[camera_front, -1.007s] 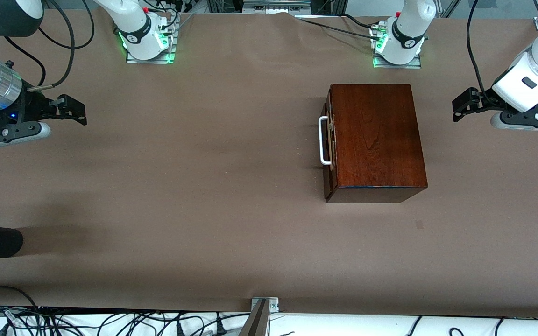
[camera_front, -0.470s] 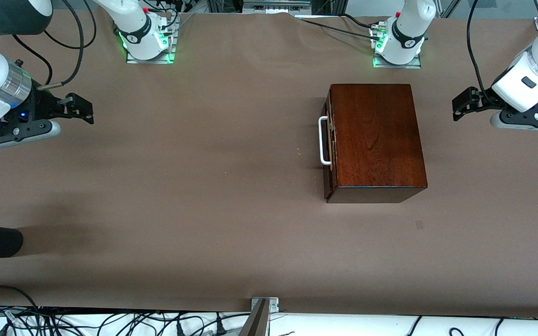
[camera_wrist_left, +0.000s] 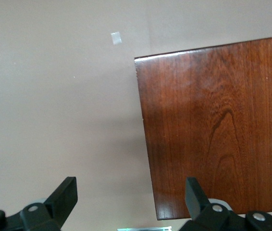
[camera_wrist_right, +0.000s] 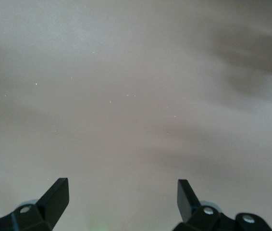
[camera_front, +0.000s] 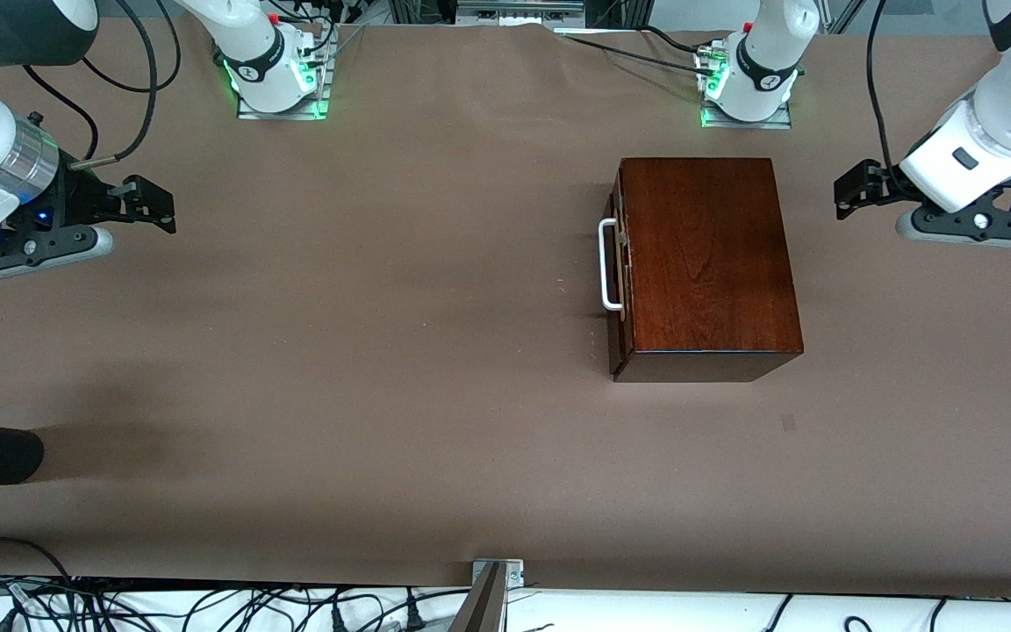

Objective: Open drawer, take yellow block, close drawer
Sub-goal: 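Move the left gripper toward the metal handle of the wooden box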

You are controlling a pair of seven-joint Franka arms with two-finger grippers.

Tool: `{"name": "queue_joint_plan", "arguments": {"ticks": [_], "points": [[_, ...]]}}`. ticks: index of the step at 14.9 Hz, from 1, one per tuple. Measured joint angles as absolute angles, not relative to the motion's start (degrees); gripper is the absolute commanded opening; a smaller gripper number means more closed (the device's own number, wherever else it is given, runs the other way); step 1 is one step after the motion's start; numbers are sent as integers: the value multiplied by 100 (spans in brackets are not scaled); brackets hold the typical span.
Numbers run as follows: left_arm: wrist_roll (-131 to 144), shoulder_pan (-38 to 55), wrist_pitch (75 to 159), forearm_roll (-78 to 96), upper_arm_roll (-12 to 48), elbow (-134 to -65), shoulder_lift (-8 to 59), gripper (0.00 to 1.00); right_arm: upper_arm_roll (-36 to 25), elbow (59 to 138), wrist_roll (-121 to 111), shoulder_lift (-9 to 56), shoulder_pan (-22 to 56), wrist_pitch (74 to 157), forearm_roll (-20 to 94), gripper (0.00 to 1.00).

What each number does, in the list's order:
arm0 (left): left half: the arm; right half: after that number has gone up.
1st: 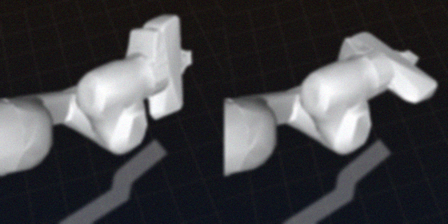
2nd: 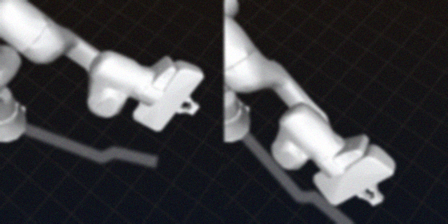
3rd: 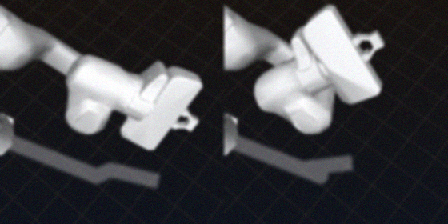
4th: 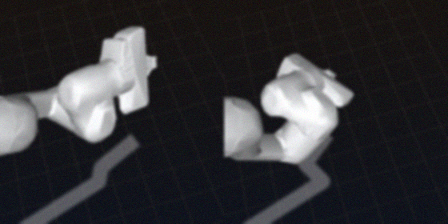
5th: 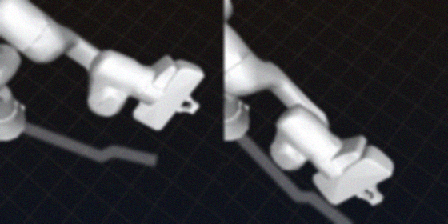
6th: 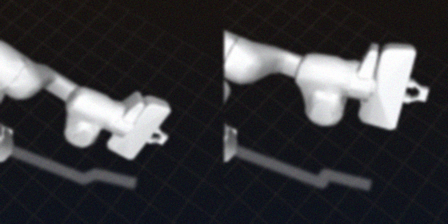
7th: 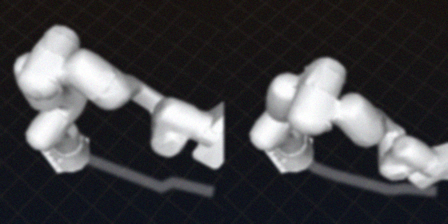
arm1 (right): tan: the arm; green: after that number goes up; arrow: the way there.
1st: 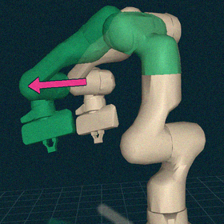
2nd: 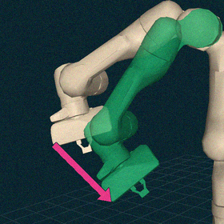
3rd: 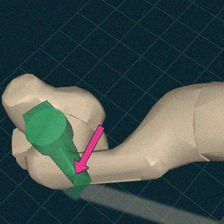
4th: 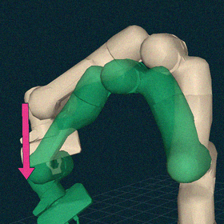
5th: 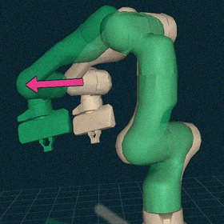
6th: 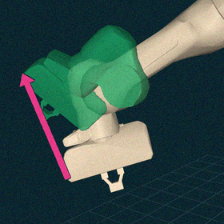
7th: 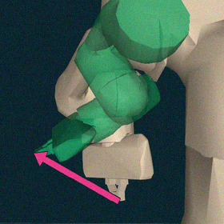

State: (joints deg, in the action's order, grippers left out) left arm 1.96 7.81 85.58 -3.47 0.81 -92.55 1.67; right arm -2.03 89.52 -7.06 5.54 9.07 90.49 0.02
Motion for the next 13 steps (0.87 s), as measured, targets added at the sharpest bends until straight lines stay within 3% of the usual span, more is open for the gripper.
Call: {"name": "queue_joint_plan", "arguments": {"ticks": [8, 13], "points": [[808, 1512, 8569, -344, 464, -9031, 564, 100, -208, 8952, -706, 555, 906, 9049, 2, 100], [2275, 2585, 8697, -344, 580, -8450, 1472, 100, -212, 8951, -706, 556, 904, 9049, 2, 100]]}}
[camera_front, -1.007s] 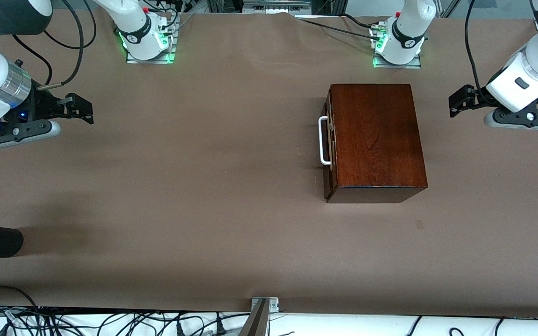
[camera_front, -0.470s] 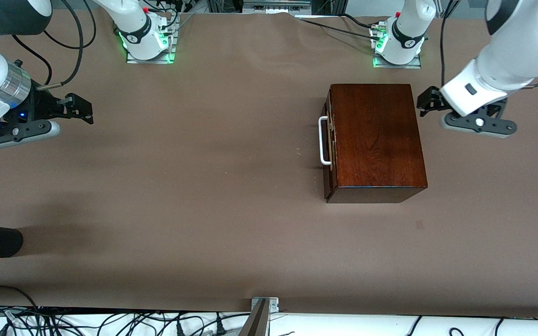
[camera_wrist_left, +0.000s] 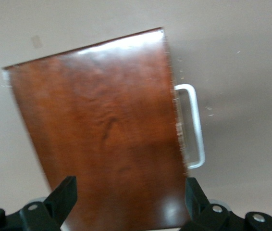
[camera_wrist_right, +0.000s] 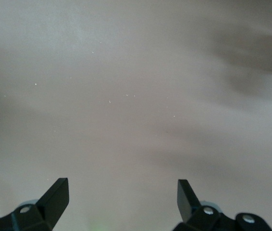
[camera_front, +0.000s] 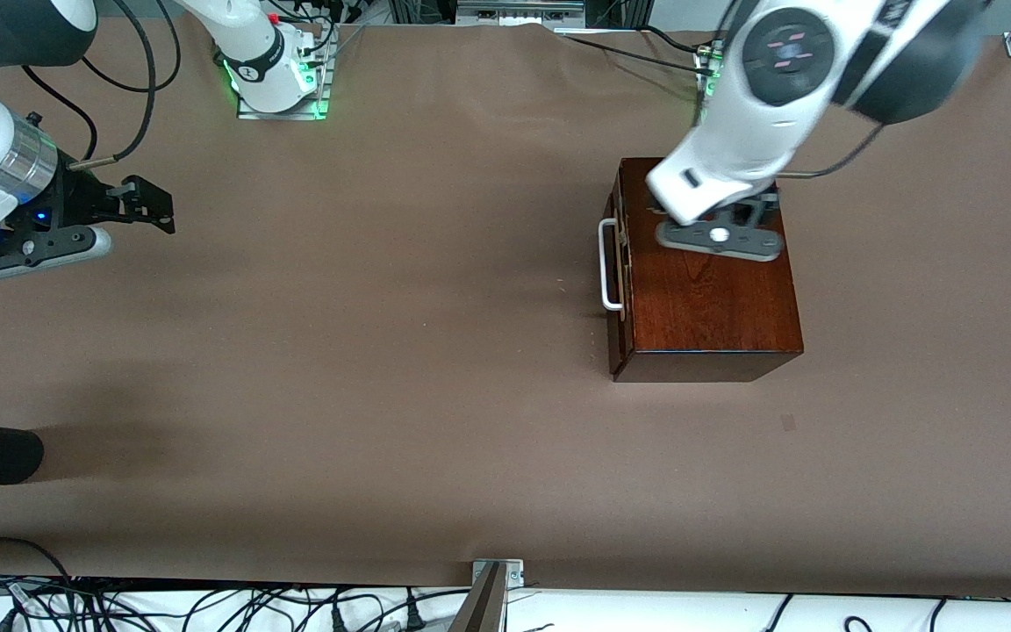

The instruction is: Open drawer, take yellow block, close drawer

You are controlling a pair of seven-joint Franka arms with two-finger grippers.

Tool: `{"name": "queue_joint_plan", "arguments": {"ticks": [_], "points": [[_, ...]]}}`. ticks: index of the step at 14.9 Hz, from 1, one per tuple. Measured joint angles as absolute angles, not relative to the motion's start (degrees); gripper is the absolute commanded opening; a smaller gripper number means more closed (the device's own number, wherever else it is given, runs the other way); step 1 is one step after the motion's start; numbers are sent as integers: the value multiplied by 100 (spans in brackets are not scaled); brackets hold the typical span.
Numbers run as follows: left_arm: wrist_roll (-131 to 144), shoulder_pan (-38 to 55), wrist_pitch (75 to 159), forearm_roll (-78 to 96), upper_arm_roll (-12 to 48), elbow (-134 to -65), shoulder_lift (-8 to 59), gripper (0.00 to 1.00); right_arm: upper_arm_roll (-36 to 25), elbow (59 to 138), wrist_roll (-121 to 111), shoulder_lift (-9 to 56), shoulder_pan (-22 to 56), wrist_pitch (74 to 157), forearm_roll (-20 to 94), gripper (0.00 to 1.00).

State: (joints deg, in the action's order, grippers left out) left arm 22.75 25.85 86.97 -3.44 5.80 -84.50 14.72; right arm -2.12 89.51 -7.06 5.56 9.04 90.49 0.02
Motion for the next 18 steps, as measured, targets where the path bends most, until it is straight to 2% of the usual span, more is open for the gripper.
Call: {"name": "queue_joint_plan", "arguments": {"ticks": [5, 8, 18], "points": [[3404, 3336, 9225, -360, 583, -8198, 2306, 100, -214, 8949, -706, 557, 904, 9049, 2, 100], [3677, 3551, 9267, -492, 583, -8197, 2632, 100, -219, 8949, -706, 557, 904, 9049, 2, 100], [3820, 3830, 9287, -1119, 581, -8293, 3291, 100, -224, 8948, -706, 558, 904, 9049, 2, 100]]}}
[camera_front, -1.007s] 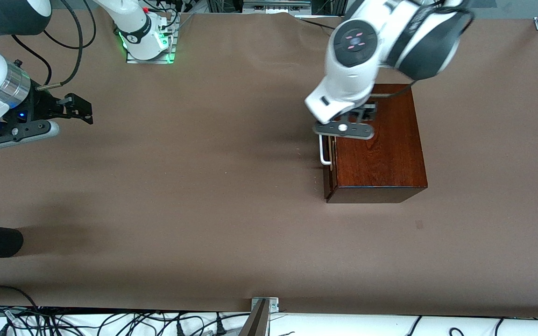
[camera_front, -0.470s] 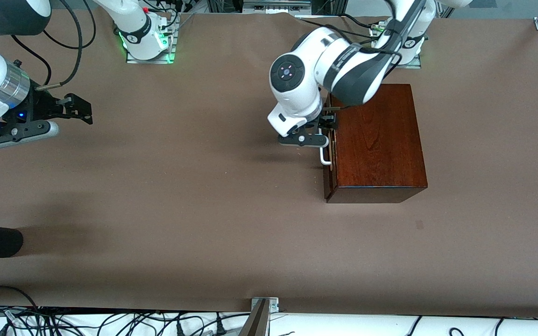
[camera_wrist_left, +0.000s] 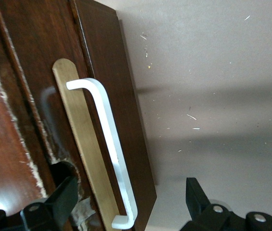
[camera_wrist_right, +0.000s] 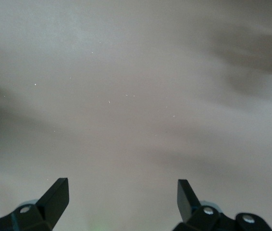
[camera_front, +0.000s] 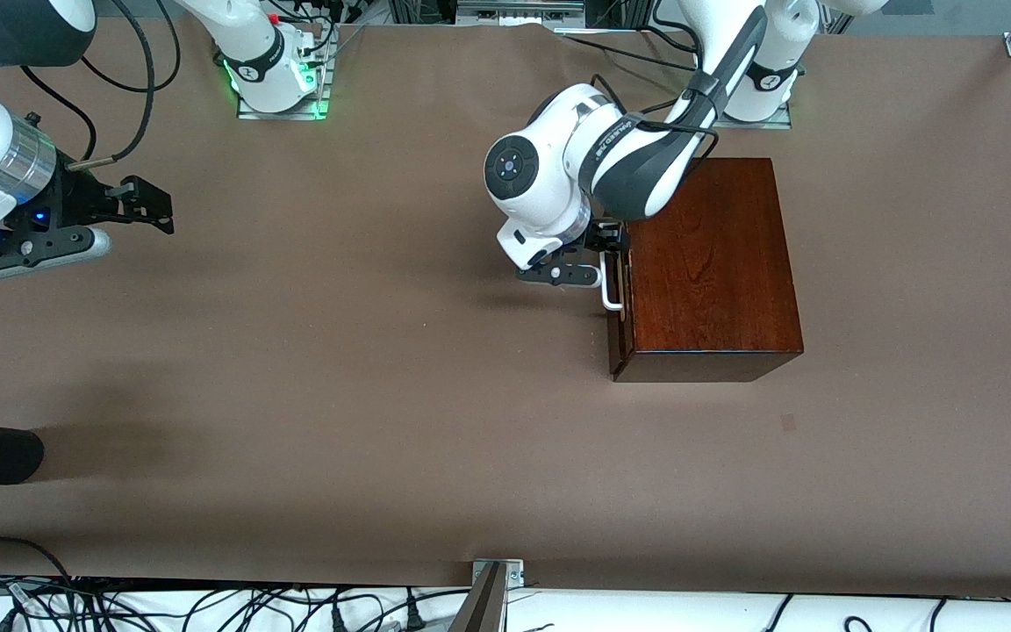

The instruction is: Open drawer, take yellow block, close drawer

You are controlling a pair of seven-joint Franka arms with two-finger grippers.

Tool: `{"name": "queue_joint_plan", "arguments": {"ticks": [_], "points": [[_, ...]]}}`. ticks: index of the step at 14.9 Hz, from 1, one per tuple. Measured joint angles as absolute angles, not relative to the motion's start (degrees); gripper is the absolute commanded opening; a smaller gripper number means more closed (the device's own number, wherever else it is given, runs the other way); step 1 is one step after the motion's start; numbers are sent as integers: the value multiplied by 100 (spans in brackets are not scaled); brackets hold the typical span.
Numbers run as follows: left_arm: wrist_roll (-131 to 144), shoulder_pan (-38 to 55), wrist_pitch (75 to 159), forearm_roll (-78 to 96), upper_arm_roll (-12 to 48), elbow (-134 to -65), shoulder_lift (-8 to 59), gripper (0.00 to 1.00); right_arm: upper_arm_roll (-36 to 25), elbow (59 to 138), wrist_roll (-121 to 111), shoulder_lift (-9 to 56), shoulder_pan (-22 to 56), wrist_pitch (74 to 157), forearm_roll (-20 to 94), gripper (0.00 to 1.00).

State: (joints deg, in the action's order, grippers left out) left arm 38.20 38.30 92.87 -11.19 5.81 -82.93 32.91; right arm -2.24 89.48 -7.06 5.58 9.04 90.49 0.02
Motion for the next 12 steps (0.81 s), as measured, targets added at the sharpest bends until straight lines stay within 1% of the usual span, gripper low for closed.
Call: {"name": "queue_joint_plan", "arguments": {"ticks": [5, 12], "points": [[3989, 3832, 9703, -1352, 580, -8615, 3333, 100, -225, 8948, -706, 558, 904, 9049, 2, 100], [4153, 3836, 10038, -1374, 580, -8699, 3474, 100, -225, 8948, -706, 558, 904, 9049, 2, 100]]}}
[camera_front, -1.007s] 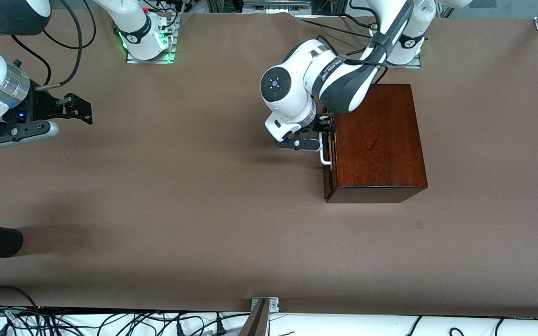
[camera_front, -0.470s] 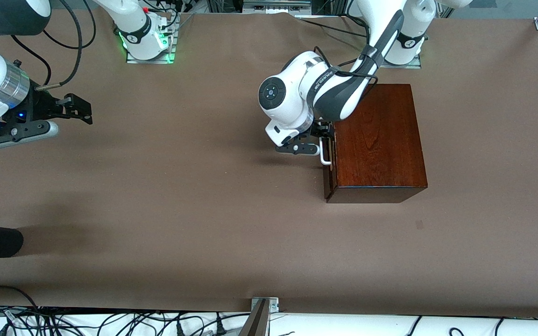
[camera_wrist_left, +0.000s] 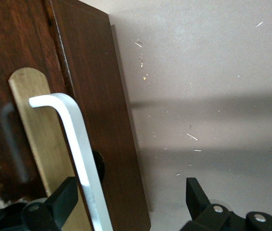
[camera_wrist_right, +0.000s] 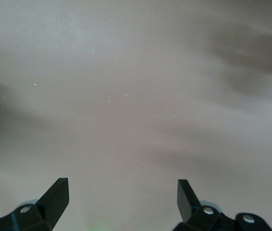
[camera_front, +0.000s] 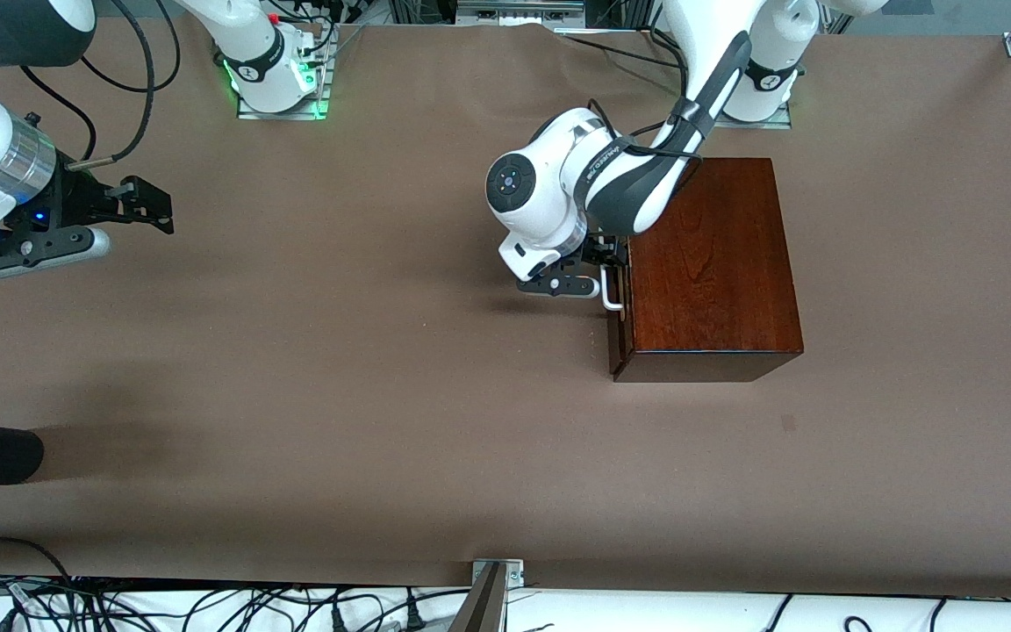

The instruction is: Open drawer, take yellow block, close drawer

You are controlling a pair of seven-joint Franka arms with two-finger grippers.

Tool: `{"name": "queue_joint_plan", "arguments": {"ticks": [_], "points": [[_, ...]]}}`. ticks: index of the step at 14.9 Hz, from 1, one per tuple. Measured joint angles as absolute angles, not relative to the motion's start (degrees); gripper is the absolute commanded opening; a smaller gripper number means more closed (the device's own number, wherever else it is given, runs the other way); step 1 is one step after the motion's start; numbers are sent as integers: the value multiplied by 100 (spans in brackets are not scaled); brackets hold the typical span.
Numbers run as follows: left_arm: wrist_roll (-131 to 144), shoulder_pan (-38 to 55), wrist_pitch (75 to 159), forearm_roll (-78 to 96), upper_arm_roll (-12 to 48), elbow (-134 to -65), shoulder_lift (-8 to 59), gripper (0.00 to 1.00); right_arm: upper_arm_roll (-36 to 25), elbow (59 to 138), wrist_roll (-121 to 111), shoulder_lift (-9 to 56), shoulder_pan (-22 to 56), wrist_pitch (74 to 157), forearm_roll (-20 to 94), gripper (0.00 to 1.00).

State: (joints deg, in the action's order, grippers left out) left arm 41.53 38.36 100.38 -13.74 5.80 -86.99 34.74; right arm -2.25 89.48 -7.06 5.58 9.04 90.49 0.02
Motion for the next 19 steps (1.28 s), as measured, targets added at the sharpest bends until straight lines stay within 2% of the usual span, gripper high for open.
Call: {"name": "queue_joint_plan", "arguments": {"ticks": [19], "points": [[5162, 4186, 11078, -1220, 497, -8699, 3589, 100, -227, 8948, -706, 558, 904, 9049, 2, 100]]}}
